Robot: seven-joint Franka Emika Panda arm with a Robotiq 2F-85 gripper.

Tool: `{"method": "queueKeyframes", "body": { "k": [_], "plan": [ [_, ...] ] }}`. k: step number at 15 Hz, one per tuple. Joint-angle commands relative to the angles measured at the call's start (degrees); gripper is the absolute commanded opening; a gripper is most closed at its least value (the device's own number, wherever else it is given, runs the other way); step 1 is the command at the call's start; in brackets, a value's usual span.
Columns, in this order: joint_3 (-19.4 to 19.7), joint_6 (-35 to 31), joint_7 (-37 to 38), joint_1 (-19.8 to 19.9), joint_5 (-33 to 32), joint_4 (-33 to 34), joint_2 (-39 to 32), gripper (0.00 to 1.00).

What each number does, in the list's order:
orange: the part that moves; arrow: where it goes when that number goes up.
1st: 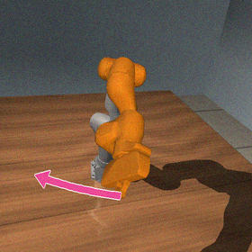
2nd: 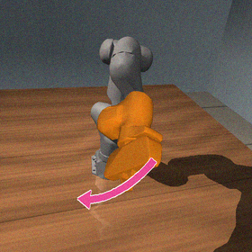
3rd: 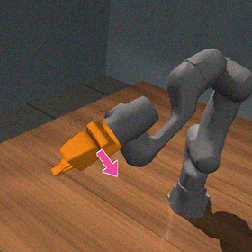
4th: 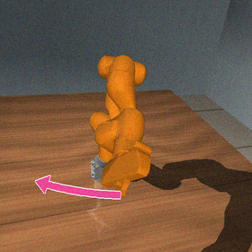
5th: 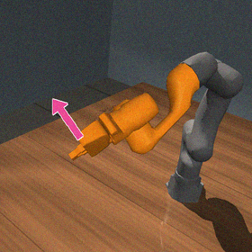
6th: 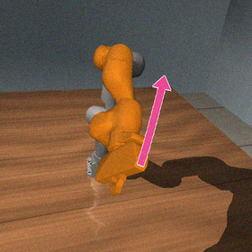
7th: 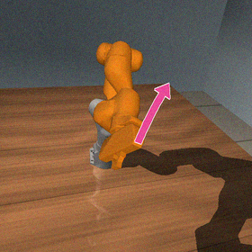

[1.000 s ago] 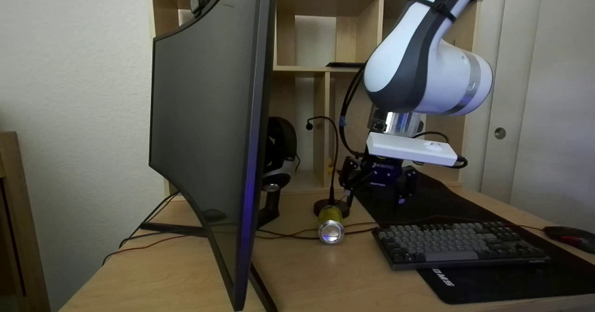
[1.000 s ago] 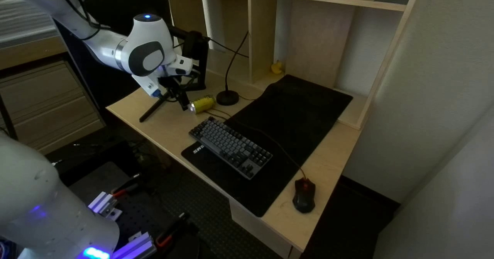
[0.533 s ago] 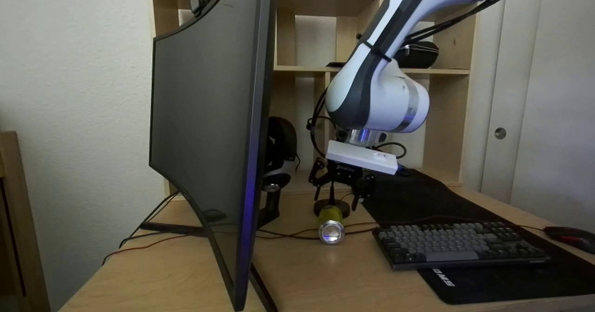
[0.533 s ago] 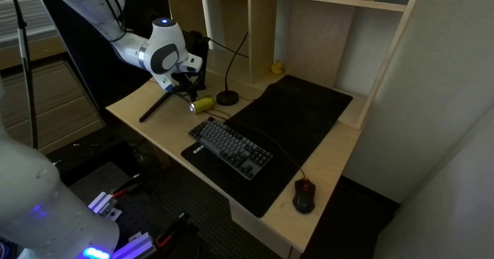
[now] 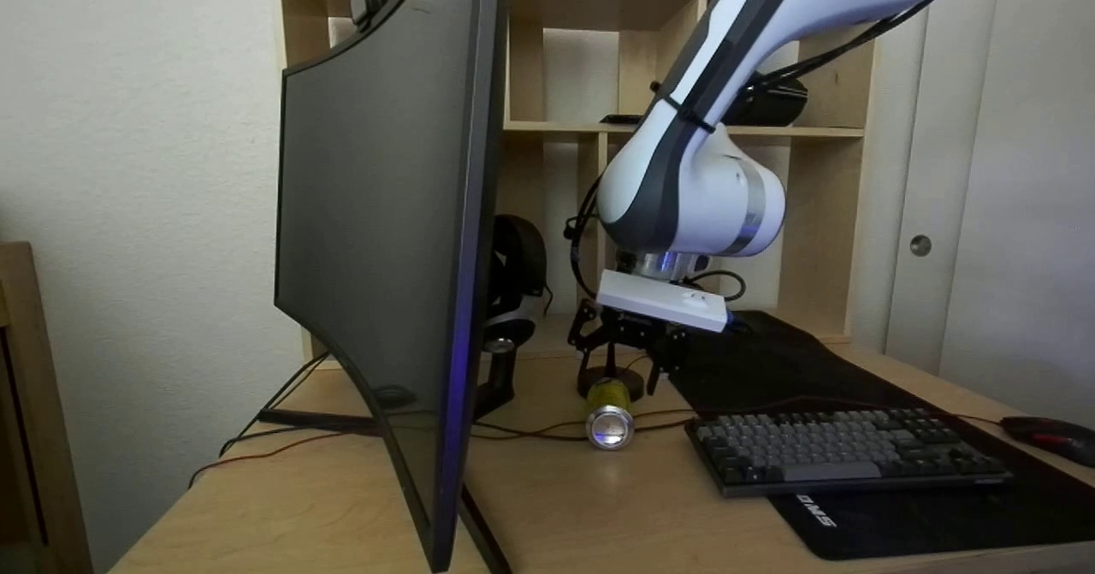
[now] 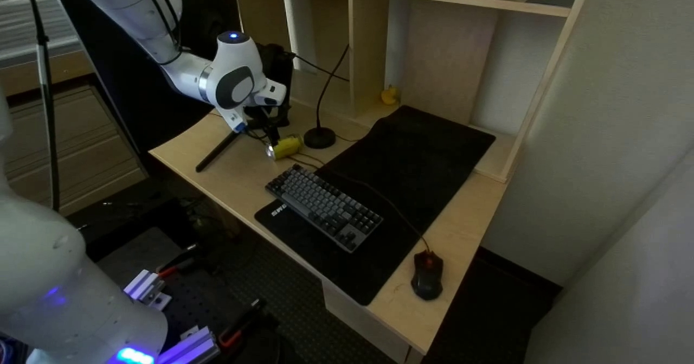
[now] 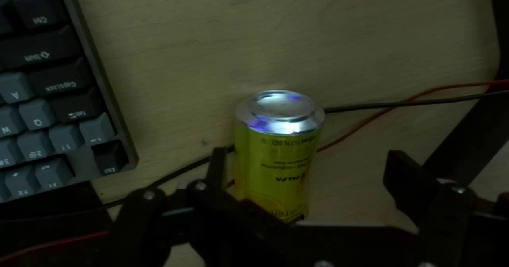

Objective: Move the can from the left to the right

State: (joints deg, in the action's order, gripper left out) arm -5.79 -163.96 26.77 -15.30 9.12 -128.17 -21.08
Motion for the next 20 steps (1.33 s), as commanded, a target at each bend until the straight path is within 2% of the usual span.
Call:
{"method": "queueKeyframes", "body": {
  "k": [1,4,7,8,9,10,13,15,18,20],
  "plan": [
    [3.16,-2.15,3.01,-2.74,-1.45,5.14,-6.23,1.0],
    [7.94,-2.36,6.37,-6.74,-3.23,8.53,-9.91,1.0],
    [10.52,-2.38,8.38,-9.22,-4.2,10.8,-12.37,1.0],
    [10.97,-1.45,8.54,-9.62,-4.49,11.3,-12.77,0.75],
    [11.4,-1.73,8.76,-10.05,-4.77,11.7,-13.19,0.74],
    [11.59,-2.56,8.9,-10.28,-4.89,12.06,-13.6,0.68],
    [13.27,-2.8,9.83,-11.8,-5.69,12.93,-14.36,0.45],
    [14.7,-2.44,10.75,-12.87,-6.47,13.2,-14.22,0.34],
    [16.51,-4.19,12.0,-13.97,-8.03,12.04,-13.14,0.27],
    [15.71,-6.96,10.92,-13.14,-7.79,9.76,-11.25,0.17]
  ]
}}
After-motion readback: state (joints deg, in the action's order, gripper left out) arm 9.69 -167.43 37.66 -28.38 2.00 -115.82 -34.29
